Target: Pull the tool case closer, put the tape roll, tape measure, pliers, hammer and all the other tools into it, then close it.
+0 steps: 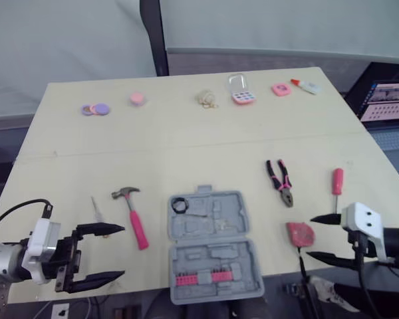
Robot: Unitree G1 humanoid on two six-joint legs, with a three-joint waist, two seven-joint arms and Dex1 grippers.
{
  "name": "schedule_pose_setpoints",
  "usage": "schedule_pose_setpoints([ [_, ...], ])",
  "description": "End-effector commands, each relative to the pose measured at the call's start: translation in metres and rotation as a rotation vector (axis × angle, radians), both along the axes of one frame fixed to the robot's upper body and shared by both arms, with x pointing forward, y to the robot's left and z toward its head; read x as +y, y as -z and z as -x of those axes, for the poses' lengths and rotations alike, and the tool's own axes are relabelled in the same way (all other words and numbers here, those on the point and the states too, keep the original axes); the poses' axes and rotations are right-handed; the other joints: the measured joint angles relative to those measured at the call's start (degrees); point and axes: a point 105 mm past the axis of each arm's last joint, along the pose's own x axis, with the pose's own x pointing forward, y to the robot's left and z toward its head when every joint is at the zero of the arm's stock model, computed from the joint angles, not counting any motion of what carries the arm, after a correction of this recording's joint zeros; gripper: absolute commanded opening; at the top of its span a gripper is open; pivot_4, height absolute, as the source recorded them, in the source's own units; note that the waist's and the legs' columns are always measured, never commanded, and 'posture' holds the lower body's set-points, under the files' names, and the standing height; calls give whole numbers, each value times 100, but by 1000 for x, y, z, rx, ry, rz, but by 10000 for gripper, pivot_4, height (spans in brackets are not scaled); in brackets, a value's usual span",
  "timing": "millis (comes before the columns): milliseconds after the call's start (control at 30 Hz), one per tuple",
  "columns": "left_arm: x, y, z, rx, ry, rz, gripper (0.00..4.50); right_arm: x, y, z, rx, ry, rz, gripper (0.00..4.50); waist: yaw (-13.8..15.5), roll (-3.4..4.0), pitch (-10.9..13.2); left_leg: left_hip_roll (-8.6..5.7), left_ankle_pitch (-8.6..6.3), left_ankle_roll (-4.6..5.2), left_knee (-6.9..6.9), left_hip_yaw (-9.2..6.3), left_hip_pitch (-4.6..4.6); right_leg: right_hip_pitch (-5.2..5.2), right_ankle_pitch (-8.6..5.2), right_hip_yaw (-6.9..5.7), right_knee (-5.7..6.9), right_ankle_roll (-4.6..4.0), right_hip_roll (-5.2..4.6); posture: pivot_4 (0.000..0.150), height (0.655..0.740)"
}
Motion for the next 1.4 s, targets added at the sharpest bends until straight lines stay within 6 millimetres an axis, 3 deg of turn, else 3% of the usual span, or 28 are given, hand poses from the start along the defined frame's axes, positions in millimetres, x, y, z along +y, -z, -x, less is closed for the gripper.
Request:
schedule_pose_setpoints([
  [33,2,-11,2,-29,0,-5,45000,-1,3,-7,0,-63,59,44781,-5,2,1,2,0,0,-1,-1,-1,0,0,-2,-2,0,0,1500,7400],
  [267,-3,-17,5,-41,-19,-12,45000,-11,16,-25,11,-101,203,44781,-16,6,5,9,-3,-6,0,0,-3,-2,0,-8,-3,0,-1,1500,7400],
  [600,-8,-14,13,-40,59,-19,45000,-22,31,-30,29,-104,304,44781,-20,7,5,8,-4,-7,2,5,-3,-2,0,-14,-3,0,0,1500,7400],
  [1000,-11,-11,16,-45,94,-9,45000,-24,35,-45,-10,-60,290,44781,-21,7,6,8,-4,-8,3,8,-3,-3,0,-18,-2,0,0,1500,7400],
  [1400,-13,-12,19,-38,84,2,45000,-17,43,-43,13,-56,247,44781,-20,8,6,8,-4,-8,3,8,-3,-3,0,-19,-2,0,0,1500,7400],
])
